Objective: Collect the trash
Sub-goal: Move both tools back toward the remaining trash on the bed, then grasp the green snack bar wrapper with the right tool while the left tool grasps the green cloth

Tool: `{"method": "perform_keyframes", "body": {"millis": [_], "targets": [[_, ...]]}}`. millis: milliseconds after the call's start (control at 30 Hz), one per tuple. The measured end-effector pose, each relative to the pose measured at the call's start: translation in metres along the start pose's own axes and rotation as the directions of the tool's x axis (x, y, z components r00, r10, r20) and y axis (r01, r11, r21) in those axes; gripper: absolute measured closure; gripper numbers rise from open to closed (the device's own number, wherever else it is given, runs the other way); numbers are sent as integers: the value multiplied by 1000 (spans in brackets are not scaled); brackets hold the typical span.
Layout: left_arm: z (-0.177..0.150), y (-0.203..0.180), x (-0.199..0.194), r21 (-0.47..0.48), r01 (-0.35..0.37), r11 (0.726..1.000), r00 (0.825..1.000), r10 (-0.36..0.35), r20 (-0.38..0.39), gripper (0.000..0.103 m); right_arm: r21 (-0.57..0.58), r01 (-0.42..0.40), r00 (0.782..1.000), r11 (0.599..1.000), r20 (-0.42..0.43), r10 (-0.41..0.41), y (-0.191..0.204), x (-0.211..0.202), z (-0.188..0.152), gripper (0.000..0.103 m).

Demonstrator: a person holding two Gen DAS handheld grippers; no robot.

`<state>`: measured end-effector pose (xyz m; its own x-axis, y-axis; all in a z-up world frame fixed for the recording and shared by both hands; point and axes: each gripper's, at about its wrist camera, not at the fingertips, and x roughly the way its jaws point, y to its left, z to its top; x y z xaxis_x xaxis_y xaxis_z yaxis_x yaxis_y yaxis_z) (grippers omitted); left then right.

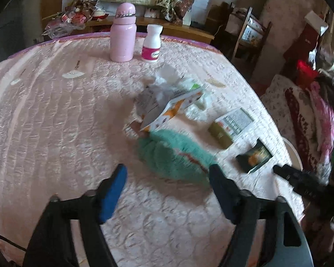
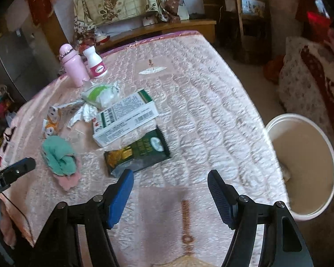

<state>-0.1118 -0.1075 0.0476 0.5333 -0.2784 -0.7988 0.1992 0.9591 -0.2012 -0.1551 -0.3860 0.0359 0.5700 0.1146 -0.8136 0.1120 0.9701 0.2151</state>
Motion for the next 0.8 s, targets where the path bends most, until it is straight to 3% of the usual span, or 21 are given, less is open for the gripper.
{"method": "perform_keyframes", "body": {"millis": [200, 500, 567, 633, 767, 800], "targets": [[10, -11, 31, -26, -36, 999, 999, 35, -37, 24, 16, -72, 996, 997, -47, 72, 15, 20, 6, 31], [19, -3, 56, -106, -56, 993, 996, 48, -77, 24, -3, -67, 996, 998, -52, 67, 37, 54, 30, 31], [20, -4, 61, -110, -67, 992, 995, 58, -85, 24, -56, -24, 999, 998, -41, 22, 44, 63, 37, 37], [20, -6, 62, -109, -70, 992, 995, 62, -75, 24, -102, -4, 999, 995, -41, 0, 47, 65, 38, 60], [18, -9, 64, -94, -69, 993, 996, 64, -56, 33, -102, -22, 999, 995, -41, 18, 36, 56, 32, 67], [18, -8, 62, -94, -63, 994, 997, 59, -53, 36, -97, -31, 999, 995, -43, 26, 32, 55, 29, 73]]}}
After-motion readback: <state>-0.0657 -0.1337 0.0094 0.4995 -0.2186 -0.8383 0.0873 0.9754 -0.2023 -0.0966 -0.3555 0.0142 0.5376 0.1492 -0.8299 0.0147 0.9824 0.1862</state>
